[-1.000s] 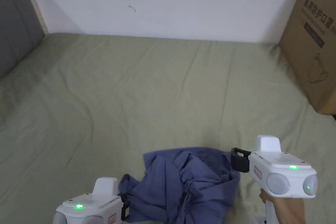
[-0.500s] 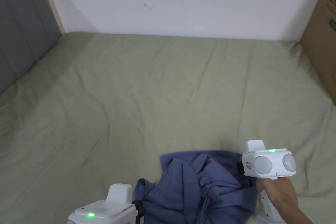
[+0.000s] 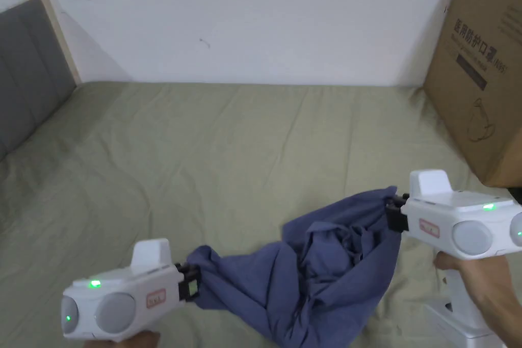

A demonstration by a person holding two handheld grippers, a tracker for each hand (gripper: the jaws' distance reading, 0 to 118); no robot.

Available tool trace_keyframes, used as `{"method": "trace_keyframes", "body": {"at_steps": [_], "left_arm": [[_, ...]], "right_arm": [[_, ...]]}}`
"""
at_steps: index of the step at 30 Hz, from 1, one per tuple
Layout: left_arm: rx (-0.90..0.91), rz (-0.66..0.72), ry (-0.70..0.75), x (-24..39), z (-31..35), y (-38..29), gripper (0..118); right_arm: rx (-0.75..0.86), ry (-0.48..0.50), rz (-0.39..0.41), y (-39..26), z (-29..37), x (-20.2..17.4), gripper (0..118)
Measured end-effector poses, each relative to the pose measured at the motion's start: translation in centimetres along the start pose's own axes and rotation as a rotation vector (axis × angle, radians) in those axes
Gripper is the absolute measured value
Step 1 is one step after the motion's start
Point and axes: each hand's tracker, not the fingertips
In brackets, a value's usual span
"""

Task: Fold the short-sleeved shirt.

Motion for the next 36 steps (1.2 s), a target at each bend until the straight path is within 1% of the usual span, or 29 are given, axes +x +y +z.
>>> {"method": "trace_keyframes", "body": {"at_steps": [3, 6, 11, 15, 19, 21, 24, 29, 31, 34, 36], "left_arm": [[0.082, 0.019, 0.02, -1.0, 1.1, 4.3, 2], [0.149, 0.004, 0.062, -2.0, 2.2, 9.1, 2], [0.226, 0.036, 0.085, -3.0, 3.0, 17.3, 2], [0.281, -0.003, 0.12, -1.9, 2.9, 23.5, 2], [0.308, -0.1, 0.183, 0.1, 2.3, 29.1, 2], [0.309, -0.093, 0.194, 0.3, 2.0, 31.5, 2], [0.335, -0.072, 0.206, 0.3, 2.1, 34.4, 2], [0.376, -0.064, 0.228, -1.3, 0.8, 38.9, 2], [0.404, -0.08, 0.253, -1.3, 0.2, 40.0, 2], [0.403, -0.096, 0.261, -1.4, -1.2, 40.7, 2], [0.396, -0.112, 0.272, -1.5, -2.6, 40.6, 2]], "right_arm": [[0.069, -0.026, -0.006, 2.9, 2.8, 0.9, 2], [0.13, -0.071, 0.0, 5.8, 4.6, 2.6, 2], [0.192, -0.113, -0.026, 10.9, 5.4, 4.7, 2], [0.234, -0.117, -0.069, 15.1, 4.7, 5.8, 2], [0.263, -0.143, -0.081, 19.3, 3.9, 6.0, 2], [0.262, -0.168, -0.085, 21.0, 3.4, 6.1, 2], [0.27, -0.207, -0.089, 23.2, 2.7, 6.6, 2], [0.298, -0.238, -0.113, 26.2, 1.0, 7.6, 2], [0.313, -0.245, -0.124, 27.0, -0.3, 8.1, 2], [0.321, -0.241, -0.137, 27.3, -2.3, 7.8, 2], [0.316, -0.252, -0.127, 26.8, -3.8, 7.3, 2]]}}
